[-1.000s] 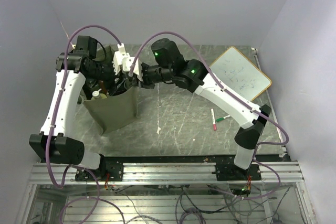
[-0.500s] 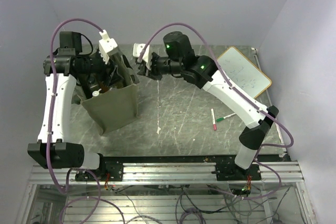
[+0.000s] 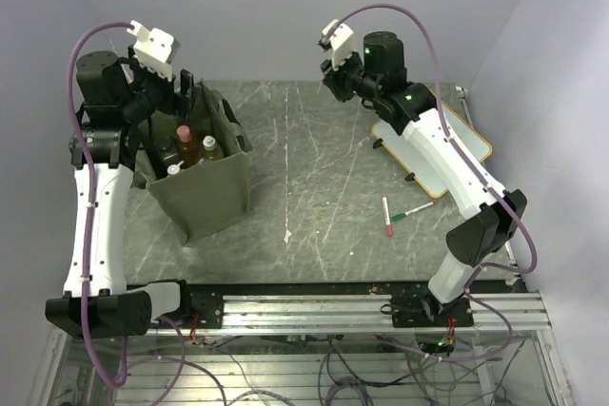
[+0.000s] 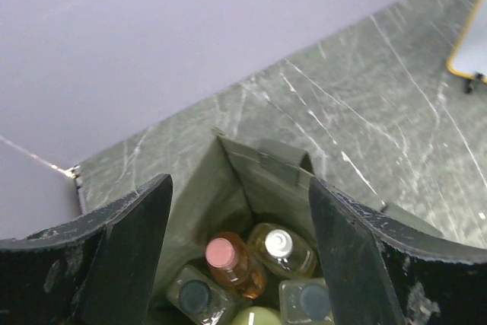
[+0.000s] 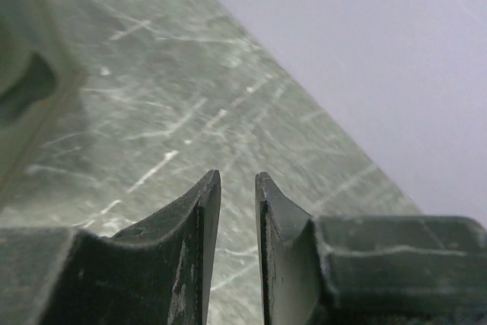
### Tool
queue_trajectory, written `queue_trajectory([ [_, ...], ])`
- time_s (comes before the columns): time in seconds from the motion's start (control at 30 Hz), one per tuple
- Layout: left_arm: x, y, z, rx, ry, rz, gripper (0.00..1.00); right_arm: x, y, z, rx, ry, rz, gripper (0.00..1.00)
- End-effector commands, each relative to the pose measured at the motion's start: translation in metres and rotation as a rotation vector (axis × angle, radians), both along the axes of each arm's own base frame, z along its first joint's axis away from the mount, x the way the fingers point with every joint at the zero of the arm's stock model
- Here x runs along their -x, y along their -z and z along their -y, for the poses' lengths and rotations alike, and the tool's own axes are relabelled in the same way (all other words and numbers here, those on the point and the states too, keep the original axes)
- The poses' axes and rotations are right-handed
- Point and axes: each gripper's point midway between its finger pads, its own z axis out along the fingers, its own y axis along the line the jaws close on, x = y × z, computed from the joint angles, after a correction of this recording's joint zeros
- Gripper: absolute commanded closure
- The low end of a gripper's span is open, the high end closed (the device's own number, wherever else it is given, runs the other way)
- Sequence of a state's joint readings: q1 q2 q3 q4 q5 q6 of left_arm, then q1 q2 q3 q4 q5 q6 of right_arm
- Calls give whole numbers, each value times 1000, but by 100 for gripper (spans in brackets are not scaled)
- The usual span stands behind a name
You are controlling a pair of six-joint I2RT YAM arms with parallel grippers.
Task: Place the personal care products into the canvas bag
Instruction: Reset both arms
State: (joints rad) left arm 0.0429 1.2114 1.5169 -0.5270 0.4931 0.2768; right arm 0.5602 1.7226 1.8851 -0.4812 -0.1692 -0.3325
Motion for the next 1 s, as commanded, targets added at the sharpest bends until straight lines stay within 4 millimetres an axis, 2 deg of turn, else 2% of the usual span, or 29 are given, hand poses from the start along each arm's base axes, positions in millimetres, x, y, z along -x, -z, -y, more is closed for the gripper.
queue_trajectory([
  [0.0, -20, -32, -28, 74, -190, 108, 17, -20, -26, 51, -63, 218, 64, 75],
  [0.07, -24, -36, -32, 73, -209, 142, 17, -30, -21, 77, -65, 295, 57, 74],
  [0.27, -32, -42, -39, 95, -253, 217, 14, -44, -15, 136, -111, 453, 27, 68],
  [0.4, -37, -44, -45, 128, -298, 223, 12, -52, -14, 168, -152, 532, 12, 57],
  [0.53, -40, -47, -50, 130, -323, 241, 5, -55, -14, 185, -180, 572, 5, 49],
  [0.63, -41, -47, -50, 116, -317, 254, 3, -57, -19, 190, -187, 586, 16, 38],
  [0.67, -41, -47, -49, 107, -312, 258, 2, -58, -20, 192, -188, 588, 20, 29],
  [0.7, -41, -48, -49, 100, -307, 267, 2, -59, -22, 193, -189, 591, 26, 6],
  [0.73, -41, -48, -49, 96, -305, 275, 2, -60, -24, 195, -190, 598, 32, 1],
  [0.87, -38, -53, -37, 85, -229, 309, 2, -62, -32, 202, -196, 626, 59, 0],
  [0.97, -35, -47, -23, 57, -139, 302, 2, -62, -37, 208, -214, 643, 66, 0],
])
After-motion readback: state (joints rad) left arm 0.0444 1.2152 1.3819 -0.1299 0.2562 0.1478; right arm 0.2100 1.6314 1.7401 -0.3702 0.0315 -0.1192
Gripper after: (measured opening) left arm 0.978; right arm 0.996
